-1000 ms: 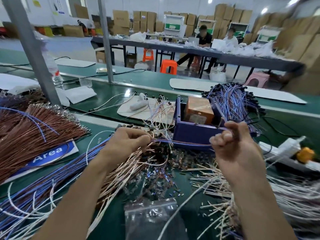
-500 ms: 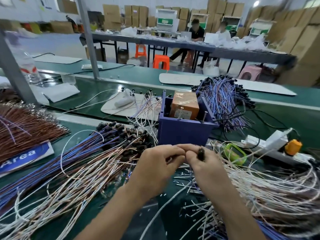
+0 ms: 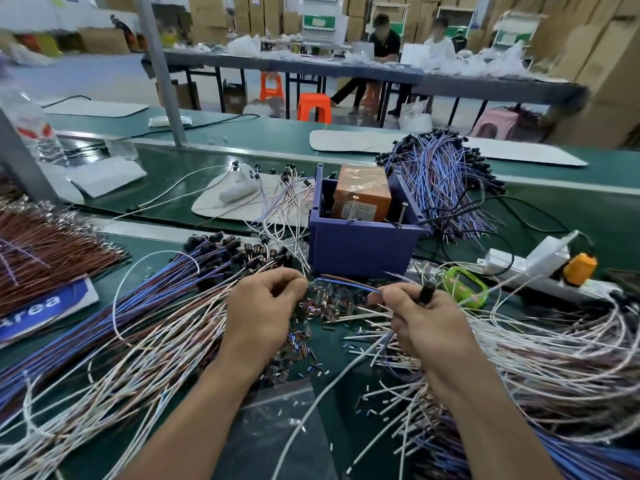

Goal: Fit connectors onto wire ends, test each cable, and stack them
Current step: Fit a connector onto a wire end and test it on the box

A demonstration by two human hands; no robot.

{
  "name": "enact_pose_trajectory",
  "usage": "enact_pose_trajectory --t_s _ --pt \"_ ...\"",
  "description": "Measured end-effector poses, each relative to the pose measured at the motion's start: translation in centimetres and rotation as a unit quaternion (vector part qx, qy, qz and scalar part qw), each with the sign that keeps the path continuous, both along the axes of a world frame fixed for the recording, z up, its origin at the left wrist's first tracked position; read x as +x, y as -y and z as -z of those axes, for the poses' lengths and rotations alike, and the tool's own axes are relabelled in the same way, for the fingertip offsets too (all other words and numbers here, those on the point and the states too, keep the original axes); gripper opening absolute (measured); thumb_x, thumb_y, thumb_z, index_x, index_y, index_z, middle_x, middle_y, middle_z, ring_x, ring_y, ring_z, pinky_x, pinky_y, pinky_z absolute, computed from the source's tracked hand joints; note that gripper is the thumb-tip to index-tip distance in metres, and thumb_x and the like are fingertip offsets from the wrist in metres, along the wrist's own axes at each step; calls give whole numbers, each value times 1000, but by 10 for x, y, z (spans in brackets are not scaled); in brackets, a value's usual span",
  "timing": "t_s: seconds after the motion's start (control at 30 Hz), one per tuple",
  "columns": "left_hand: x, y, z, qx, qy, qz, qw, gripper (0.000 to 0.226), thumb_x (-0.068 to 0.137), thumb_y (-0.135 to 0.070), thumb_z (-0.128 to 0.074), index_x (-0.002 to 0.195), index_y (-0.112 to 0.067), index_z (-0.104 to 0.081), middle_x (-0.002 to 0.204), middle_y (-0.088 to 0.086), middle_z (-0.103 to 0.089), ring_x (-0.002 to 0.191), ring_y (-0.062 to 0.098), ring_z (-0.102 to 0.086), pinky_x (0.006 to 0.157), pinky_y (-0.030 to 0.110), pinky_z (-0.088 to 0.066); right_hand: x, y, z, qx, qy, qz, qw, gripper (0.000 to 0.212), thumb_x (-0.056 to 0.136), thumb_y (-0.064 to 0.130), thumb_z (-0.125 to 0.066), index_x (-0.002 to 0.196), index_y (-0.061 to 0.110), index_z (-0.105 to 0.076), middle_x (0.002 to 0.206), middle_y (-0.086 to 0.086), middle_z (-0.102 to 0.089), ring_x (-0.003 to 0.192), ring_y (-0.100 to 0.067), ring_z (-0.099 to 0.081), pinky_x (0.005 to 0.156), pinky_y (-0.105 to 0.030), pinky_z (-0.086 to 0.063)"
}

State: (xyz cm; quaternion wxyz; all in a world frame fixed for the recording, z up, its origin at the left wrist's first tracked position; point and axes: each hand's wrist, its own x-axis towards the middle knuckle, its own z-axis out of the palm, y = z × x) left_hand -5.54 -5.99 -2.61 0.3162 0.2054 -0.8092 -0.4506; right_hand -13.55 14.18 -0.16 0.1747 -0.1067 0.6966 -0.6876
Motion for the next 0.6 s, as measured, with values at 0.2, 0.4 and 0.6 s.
enact_pose_trajectory --t_s 0.2,0.4,0.6 --pt "4 -4 -3 -77 -34 24 996 32 76 -26 -88 97 -47 -79 99 -30 -71 103 -8 -62 89 3 -42 4 -3 -6 -9 -12 -10 1000 33 105 18 -55 84 18 -80 47 1 -40 42 -10 -28 40 -20 -21" --pt "0 -14 -7 142 -93 79 982 13 78 -30 -84 87 -39 -82 79 -8 -79 73 8 -75 66 14 -54 7 -4 -6 6 -51 -18 999 30 103 19 -58 83 23 -80 46 3 -42 41 -7 -33 41 -14 -27" --pt "-2 -14 -9 113 -88 41 989 23 88 -22 -80 83 -44 -80 75 -10 -77 71 4 -72 68 12 -53 10 2 -2 6 -56 -24 998 31 103 19 -58 82 25 -81 48 4 -36 44 -9 -28 42 -18 -22"
